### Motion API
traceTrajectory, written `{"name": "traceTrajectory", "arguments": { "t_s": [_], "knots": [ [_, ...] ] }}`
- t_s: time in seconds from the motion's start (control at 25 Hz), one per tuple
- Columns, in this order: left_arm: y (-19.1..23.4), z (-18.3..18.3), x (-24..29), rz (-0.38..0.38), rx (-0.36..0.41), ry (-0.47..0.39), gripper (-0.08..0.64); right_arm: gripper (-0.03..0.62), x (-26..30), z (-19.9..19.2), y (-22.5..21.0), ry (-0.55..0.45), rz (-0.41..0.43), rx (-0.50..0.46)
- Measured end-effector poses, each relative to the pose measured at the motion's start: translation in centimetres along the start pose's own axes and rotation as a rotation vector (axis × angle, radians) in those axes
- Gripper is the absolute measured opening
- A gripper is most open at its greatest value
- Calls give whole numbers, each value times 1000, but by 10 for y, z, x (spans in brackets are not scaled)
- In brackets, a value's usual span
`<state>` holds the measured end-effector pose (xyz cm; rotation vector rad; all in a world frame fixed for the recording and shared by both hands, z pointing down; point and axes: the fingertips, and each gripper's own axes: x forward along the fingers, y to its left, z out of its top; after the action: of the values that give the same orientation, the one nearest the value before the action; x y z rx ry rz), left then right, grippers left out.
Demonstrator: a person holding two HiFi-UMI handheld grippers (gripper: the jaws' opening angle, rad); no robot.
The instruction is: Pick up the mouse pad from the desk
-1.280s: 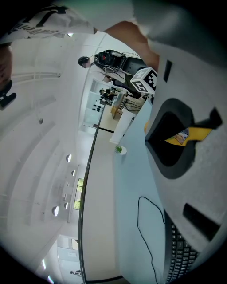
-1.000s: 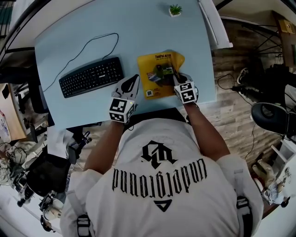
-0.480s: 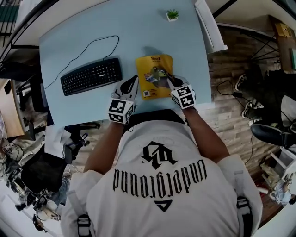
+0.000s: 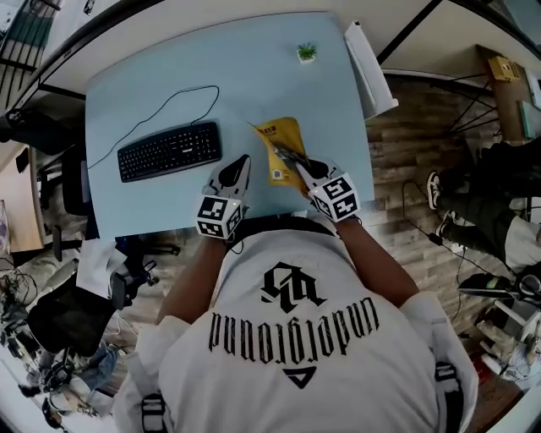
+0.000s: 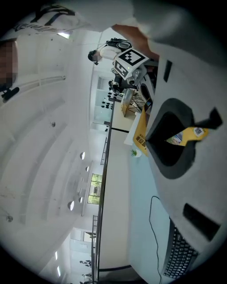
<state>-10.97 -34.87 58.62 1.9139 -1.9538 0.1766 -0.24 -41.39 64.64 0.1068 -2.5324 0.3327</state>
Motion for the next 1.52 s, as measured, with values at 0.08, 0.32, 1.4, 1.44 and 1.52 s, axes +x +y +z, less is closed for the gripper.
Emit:
{"name": "traceTrajectory", "arguments": {
  "t_s": [0.08,0.32,1.4,1.44,1.52],
  "knots": [
    [-5,9,-4,2,10,-21,8,26,-14,12,2,-30,-5,-19],
    [-29,28,-19,2,22,-74,8,26,-55,30,0,-80,-30,-62],
    [-30,28,-62,-88,94,-82,8,25,-94,46,48,-200,-128,12],
    [-27,27,-67,-97,97,-78,8,25,-93,46,54,-198,-135,19],
    [-19,26,-82,-112,103,-77,8,25,-89,48,70,-198,-148,29]
  ]
}}
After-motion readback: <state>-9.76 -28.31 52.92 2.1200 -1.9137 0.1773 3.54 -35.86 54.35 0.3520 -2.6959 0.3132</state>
